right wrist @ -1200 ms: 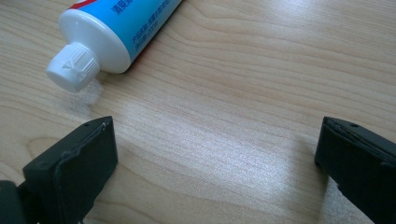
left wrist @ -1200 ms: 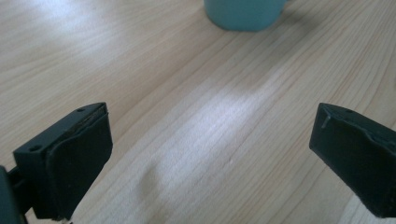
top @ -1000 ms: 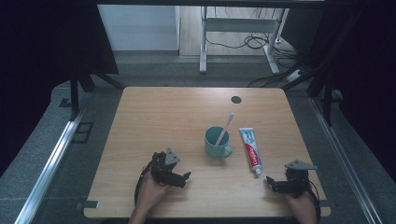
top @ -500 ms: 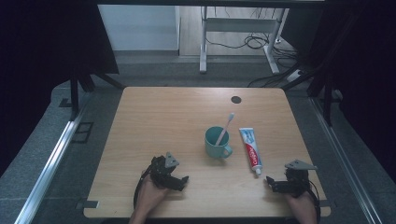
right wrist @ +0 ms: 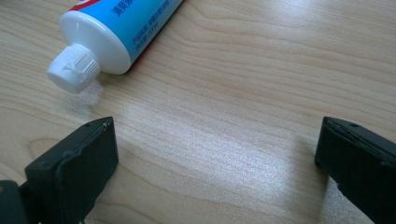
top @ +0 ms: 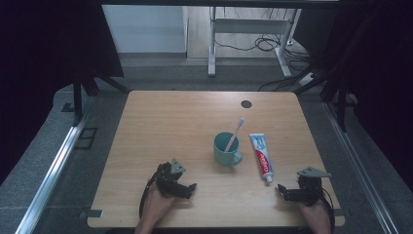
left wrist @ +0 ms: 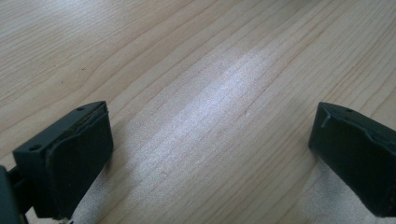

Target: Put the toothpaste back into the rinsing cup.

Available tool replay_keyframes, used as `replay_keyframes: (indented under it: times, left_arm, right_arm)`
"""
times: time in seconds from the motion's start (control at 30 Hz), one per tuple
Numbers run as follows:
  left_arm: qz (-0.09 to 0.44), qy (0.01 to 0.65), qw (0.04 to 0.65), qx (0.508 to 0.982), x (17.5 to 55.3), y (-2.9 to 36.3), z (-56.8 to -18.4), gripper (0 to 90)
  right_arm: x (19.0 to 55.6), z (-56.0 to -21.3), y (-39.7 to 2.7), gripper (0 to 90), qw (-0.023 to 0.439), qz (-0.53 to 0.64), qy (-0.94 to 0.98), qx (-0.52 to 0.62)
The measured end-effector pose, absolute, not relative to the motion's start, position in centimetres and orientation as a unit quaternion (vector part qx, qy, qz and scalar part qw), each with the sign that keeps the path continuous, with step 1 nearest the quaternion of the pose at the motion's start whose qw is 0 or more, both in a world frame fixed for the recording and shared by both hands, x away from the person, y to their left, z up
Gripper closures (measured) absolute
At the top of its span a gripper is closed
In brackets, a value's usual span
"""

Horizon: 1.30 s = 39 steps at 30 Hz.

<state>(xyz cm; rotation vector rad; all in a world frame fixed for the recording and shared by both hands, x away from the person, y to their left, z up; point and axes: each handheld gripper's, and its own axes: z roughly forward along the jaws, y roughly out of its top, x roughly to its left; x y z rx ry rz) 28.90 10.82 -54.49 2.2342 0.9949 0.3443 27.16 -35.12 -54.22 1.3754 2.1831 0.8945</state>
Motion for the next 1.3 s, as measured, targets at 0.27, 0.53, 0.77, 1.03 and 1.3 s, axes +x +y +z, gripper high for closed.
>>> replay_keyframes:
  times: [0.27, 0.53, 0.77, 1.03, 1.3]
  left_arm:
    - [0.132, 0.381, 0.33, 0.854, 28.9, 10.8, -54.5, 0.0]
    - [0.133, 0.383, 0.33, 0.853, 28.9, 10.8, -54.5, 0.0]
    - [0.133, 0.384, 0.329, 0.852, 28.9, 10.8, -54.5, 0.0]
    - [0.134, 0.386, 0.328, 0.851, 28.8, 10.7, -54.5, 0.0]
    - [0.135, 0.387, 0.328, 0.851, 28.8, 10.7, -54.5, 0.0]
  right_arm:
    - [27.0, -54.2, -35.1, 0.0, 0.201, 0.324, 0.784, 0.489]
    - [26.8, -53.5, -34.9, 2.3, 0.2, 0.318, 0.793, 0.479]
    - [26.6, -52.7, -35.2, 5.2, 0.192, 0.323, 0.799, 0.469]
    - [26.9, -51.6, -35.1, 18.2, 0.154, 0.347, 0.798, 0.468]
    - [27.8, -49.7, -34.2, 60.5, 0.12, 0.359, 0.815, 0.438]
